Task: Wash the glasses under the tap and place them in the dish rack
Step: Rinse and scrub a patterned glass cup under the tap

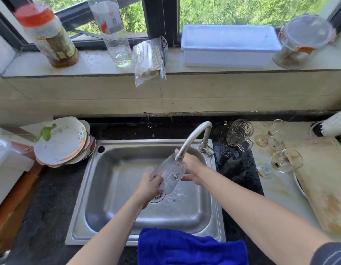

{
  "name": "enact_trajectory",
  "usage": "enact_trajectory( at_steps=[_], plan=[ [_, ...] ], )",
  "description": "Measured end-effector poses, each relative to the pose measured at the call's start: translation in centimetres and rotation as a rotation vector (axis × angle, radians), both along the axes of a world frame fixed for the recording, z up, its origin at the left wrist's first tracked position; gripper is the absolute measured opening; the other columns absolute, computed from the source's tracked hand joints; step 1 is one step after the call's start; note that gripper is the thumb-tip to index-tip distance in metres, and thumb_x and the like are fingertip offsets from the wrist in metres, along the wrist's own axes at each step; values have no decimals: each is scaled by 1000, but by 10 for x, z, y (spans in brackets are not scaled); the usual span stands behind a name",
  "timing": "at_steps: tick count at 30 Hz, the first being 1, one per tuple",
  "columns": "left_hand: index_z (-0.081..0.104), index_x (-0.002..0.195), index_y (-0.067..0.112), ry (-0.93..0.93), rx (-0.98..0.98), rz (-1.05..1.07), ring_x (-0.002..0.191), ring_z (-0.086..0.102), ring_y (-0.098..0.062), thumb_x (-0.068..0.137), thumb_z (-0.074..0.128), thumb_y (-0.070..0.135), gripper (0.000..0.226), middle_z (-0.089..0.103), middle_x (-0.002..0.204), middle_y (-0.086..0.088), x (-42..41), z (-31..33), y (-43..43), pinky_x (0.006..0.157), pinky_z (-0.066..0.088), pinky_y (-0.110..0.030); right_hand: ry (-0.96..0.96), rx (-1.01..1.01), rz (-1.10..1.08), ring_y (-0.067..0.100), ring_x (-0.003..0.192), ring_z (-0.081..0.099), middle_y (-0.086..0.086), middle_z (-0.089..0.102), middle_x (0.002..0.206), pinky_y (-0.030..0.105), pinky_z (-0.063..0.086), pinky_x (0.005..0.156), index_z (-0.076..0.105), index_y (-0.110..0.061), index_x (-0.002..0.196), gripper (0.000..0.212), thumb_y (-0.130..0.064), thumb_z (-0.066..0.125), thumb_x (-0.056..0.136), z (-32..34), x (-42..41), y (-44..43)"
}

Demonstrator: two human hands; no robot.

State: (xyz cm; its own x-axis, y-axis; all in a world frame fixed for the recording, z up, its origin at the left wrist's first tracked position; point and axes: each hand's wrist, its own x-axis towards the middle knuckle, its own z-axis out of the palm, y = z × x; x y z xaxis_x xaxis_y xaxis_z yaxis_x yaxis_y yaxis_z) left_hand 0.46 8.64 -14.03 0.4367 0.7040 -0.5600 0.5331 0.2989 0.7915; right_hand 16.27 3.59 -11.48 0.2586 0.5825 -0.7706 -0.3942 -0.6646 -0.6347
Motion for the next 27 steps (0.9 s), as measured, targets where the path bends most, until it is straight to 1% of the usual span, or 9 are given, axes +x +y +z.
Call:
enact_trajectory(
  at_steps=[2,6,9,12,14,18,22,24,27],
  plan=[
    [58,71,8,29,2,34,49,36,-15,84,41,-8,26,45,52,-6,4,-2,-3,47,24,-25,79,39,-45,25,95,61,1,62,101,39,54,79,63,-27,93,24,-48,51,95,2,-3,-1],
    [61,92,4,118,-39,203,37,43,-17,82,40,-15,30,53,55,-12,6,-7,5,41,31,-22,-142,116,-23,18,91,57,-3,65,106,33,49,66,65,-31,93,10,-39,59,93,-5,-11,2],
    [46,97,-3,-5,-360,491,42,54,-21,93,42,-5,6,53,67,-19,11,-2,7,36,41,-22,-380,103,-34,16,98,59,-7,64,114,37,53,78,63,-30,107,26,-48,58,90,-15,-7,2],
    [43,92,-3,-198,-694,636,72,59,-31,103,34,22,29,58,88,-22,21,4,5,62,50,-38,-692,84,55,17,98,61,-9,65,105,38,50,85,58,-33,100,28,-56,57,84,-16,-10,-3],
    [46,88,2,-212,-730,688,70,57,-27,102,37,29,32,57,81,-14,28,-3,5,61,48,-36,-764,128,117,17,94,60,-5,61,99,37,49,82,52,-37,98,25,-57,56,84,-12,-20,-8],
    [43,66,17,-122,-691,661,44,36,-15,89,50,18,24,35,58,0,35,-11,6,43,36,-20,-662,252,135,10,102,59,-11,59,108,38,47,93,47,-47,125,53,-68,56,77,-14,-29,-15],
    [44,63,16,-164,-759,616,27,35,-10,87,44,12,24,38,42,4,39,-5,9,31,30,-12,-246,310,37,9,106,60,-11,65,104,34,43,103,55,-37,111,29,-52,61,87,-6,-20,-6],
    [57,71,9,-178,-714,589,35,54,-13,88,53,22,22,59,50,-4,40,-6,11,37,43,-14,-144,286,74,12,107,56,-5,66,109,32,40,98,62,-29,105,21,-45,52,96,2,-15,-6],
    [67,89,6,-177,-652,677,68,69,-24,72,75,34,34,71,81,-12,40,-24,17,68,58,-33,-133,238,13,14,88,54,-1,64,94,30,42,75,66,-23,89,23,-32,47,99,6,-11,-10]
  ],
)
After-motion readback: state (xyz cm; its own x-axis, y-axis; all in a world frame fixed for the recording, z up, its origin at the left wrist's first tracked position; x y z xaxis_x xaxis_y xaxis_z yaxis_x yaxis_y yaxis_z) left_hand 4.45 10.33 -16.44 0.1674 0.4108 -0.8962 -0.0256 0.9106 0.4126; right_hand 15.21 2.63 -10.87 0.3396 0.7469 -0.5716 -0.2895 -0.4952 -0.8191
